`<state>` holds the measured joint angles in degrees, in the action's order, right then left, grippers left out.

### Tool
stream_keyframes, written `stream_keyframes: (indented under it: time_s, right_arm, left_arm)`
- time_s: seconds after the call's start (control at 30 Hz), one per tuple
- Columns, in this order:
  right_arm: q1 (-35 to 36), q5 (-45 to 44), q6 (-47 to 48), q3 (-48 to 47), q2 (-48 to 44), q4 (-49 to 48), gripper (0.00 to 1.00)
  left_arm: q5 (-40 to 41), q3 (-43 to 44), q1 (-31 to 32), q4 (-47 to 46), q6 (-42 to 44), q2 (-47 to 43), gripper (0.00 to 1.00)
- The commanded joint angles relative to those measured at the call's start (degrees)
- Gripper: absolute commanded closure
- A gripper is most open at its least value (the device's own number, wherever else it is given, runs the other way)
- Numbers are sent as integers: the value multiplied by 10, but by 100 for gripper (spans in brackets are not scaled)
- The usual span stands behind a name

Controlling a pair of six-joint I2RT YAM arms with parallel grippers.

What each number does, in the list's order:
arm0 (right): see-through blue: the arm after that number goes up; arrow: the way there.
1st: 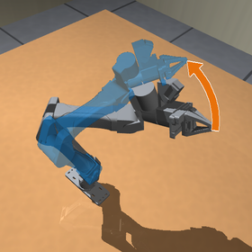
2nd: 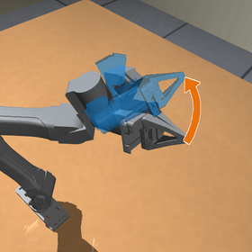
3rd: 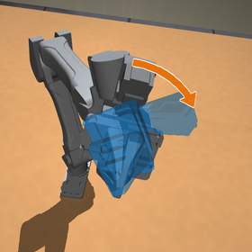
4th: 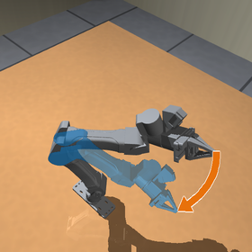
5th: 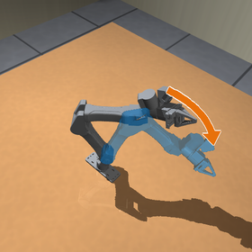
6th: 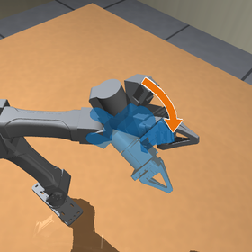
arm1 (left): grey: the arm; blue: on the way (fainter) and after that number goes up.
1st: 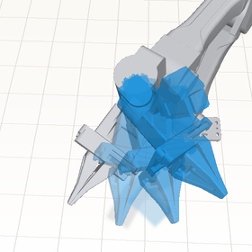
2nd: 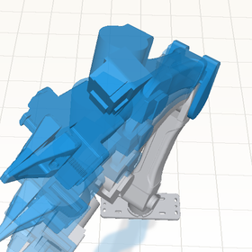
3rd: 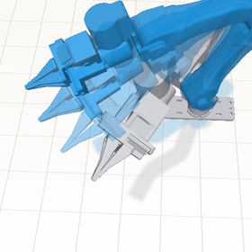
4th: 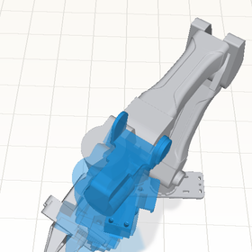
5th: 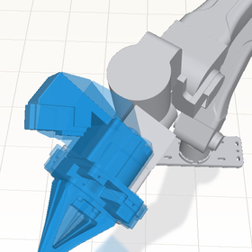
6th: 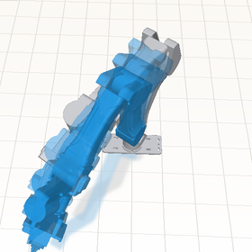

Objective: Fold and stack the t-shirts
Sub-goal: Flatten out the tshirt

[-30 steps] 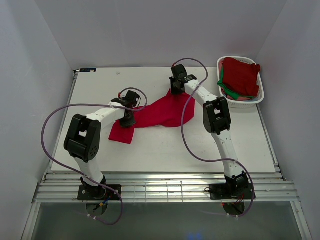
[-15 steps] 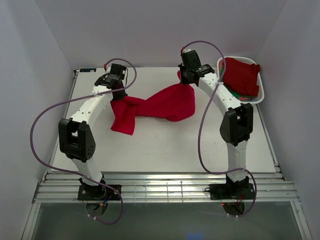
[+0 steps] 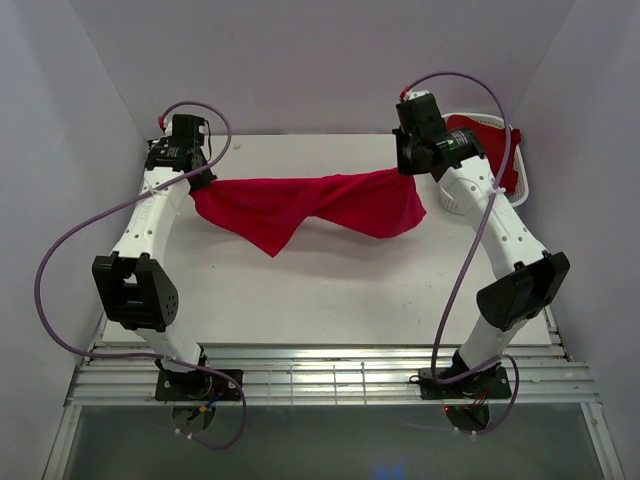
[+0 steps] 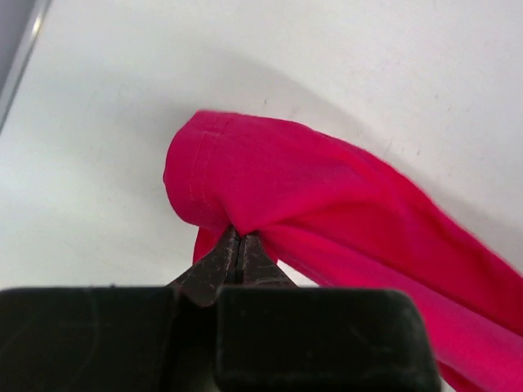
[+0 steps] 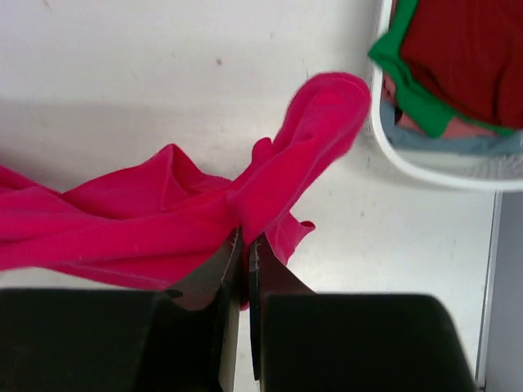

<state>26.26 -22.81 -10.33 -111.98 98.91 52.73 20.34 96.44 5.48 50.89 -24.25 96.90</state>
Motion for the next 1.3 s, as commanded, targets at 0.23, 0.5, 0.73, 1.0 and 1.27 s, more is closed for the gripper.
stream_keyframes:
  time_s: [0.23,0.5,0.73,1.0,1.27]
  right_arm:
    - [4,18,-115,160,-98,223,83]
    - [34,53,-144,194,-161,208,46]
    - [34,70,-109,265,-130,50,49]
    - [34,115,-103,287,-89,-16,54]
    - [33,127,-102,281,-104,-23,54]
  left_arm:
    - [-71,-141,2,10,-3,-74,74]
    - [-79,-180,2,10,-11,-124,21]
    - [-131,-218,78,-20,-45,-136,46]
    - [-126,-317,198,4,-105,-108,41]
    - [-112,-347,201,15,-130,-98,39]
